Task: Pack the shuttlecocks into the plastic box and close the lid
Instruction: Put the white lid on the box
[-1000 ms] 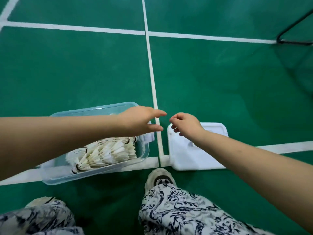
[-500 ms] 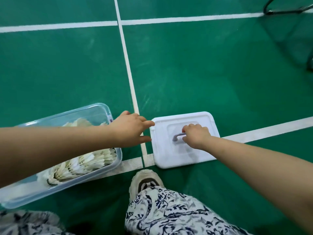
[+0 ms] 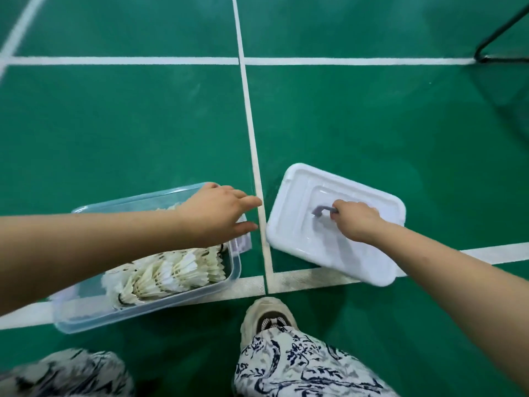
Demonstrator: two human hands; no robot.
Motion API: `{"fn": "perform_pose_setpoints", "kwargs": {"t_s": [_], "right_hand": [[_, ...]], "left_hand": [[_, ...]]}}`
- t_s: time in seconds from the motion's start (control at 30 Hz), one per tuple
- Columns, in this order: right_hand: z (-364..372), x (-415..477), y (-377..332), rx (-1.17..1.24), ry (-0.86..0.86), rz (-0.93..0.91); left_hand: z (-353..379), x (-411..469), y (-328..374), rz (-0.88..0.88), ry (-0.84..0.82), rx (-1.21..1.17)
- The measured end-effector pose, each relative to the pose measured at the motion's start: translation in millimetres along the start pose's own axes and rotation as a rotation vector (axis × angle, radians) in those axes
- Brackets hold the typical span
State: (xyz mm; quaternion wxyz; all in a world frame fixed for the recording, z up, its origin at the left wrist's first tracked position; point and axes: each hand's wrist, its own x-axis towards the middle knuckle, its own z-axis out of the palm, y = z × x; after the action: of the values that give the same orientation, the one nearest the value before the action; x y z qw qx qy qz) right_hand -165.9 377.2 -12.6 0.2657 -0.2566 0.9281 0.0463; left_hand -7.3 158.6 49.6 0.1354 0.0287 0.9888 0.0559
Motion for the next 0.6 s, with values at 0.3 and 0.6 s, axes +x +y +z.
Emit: {"fn": "perform_pose_setpoints", "kwargs": {"t_s": [0.3,0.6], "right_hand": [[-75.8,-30.5,-100.1,0.051,0.184,-0.265],[-57.9,-53.4,-234.0,-0.059,0.047,-0.592]], "left_hand": [[-15.1,-69.7,-34.5,-0.138,0.071,-0.025],[8.3,-156.6,-87.9,-0.397,0.126,-0.190]]}}
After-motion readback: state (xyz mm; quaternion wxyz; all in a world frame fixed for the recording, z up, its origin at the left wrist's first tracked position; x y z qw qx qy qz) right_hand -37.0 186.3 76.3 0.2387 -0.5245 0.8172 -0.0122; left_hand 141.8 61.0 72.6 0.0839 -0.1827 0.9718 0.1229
